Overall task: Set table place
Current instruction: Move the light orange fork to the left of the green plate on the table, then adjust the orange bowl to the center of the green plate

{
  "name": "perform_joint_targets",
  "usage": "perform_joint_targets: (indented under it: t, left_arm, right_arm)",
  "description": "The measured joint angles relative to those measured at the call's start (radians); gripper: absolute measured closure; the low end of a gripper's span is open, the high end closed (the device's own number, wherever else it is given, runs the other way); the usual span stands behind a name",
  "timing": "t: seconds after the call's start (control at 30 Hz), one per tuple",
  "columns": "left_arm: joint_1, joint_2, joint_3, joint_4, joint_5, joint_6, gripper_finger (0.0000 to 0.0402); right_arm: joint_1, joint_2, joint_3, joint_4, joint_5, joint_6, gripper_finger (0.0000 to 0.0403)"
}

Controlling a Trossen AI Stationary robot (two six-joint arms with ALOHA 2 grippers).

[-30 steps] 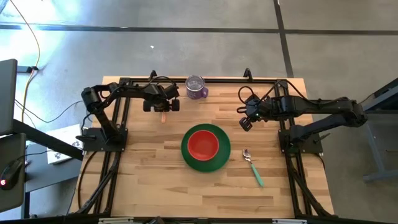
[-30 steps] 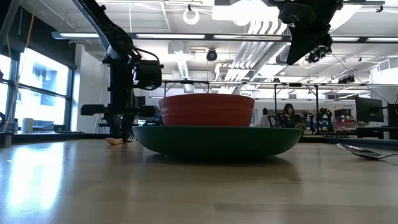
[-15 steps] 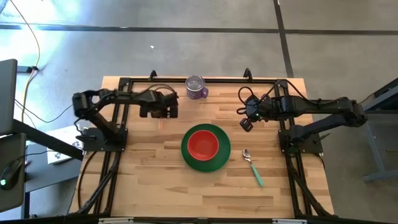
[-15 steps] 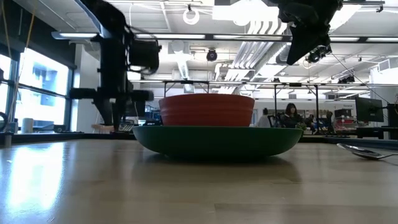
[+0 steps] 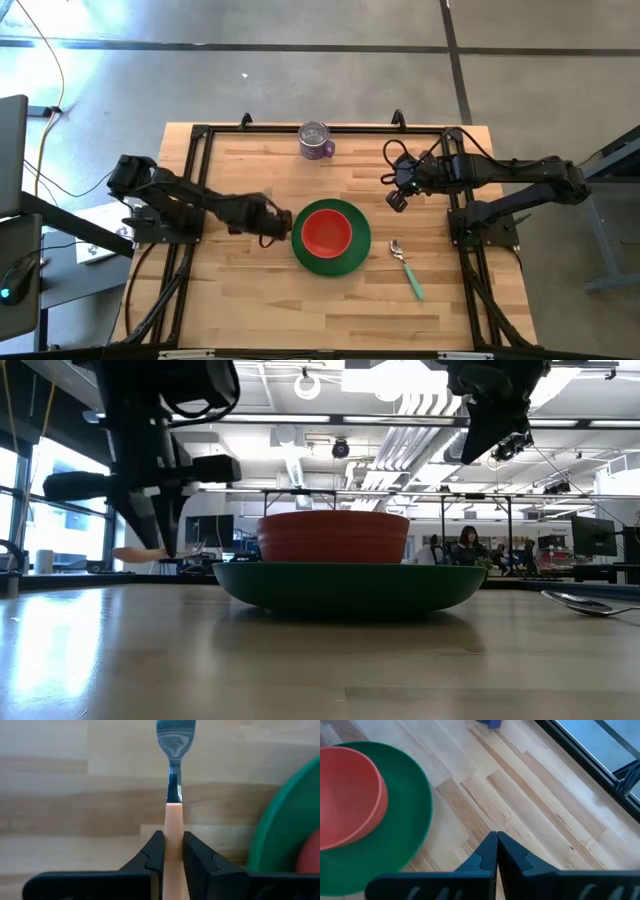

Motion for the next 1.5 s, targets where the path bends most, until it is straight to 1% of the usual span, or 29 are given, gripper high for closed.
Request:
perform_joint_targets:
  t: [0.13,0.23,0.4,0.57,0.9,0.97,1.13,1.23,1.37,1.43,1.5]
  left_arm:
    - [-0.069,0.043,0.000,0.016,-0.012,-0.111,0.0372]
    - [-0.093,0.088,0.000,0.066,-0.010,-0.144,0.0372]
    - [-0.096,0.165,0.001,0.199,-0.010,-0.140,0.0372]
    - [-0.096,0.198,0.004,0.221,-0.005,-0.128,0.0372]
    - [-0.096,0.201,0.006,0.221,0.000,-0.110,0.0370]
    - [-0.096,0.202,0.006,0.220,0.000,-0.110,0.0344]
    - [-0.095,0.202,0.008,0.229,0.000,-0.110,0.0249]
    - [-0.095,0.202,0.008,0.231,0.000,-0.089,0.0206]
    - [-0.095,0.192,0.007,0.238,0.002,-0.050,0.0173]
    - [-0.095,0.180,0.012,0.202,0.010,-0.027,0.0167]
    - [-0.095,0.169,0.034,0.157,-0.003,-0.012,0.0166]
  right_arm:
    - [0.000,0.000,0.000,0.010,-0.008,-0.011,0.0403]
    - [0.000,0.000,0.000,0.016,-0.010,-0.011,0.0403]
    - [0.000,0.000,0.000,0.018,-0.014,-0.008,0.0403]
    - [0.000,-0.001,0.000,0.024,-0.032,-0.007,0.0403]
    - [0.000,0.000,0.000,0.032,-0.045,-0.003,0.0403]
    - [0.000,0.000,0.000,0.034,-0.045,-0.003,0.0403]
    - [0.000,0.000,0.000,0.030,-0.047,0.016,0.0403]
    - [0.000,0.000,0.000,0.030,-0.052,0.016,0.0403]
    - [0.000,0.000,0.000,0.026,-0.053,0.022,0.0403]
    - [0.000,0.000,0.000,0.021,-0.053,0.036,0.0403]
    - [0.000,0.000,0.000,0.019,-0.053,0.043,0.0403]
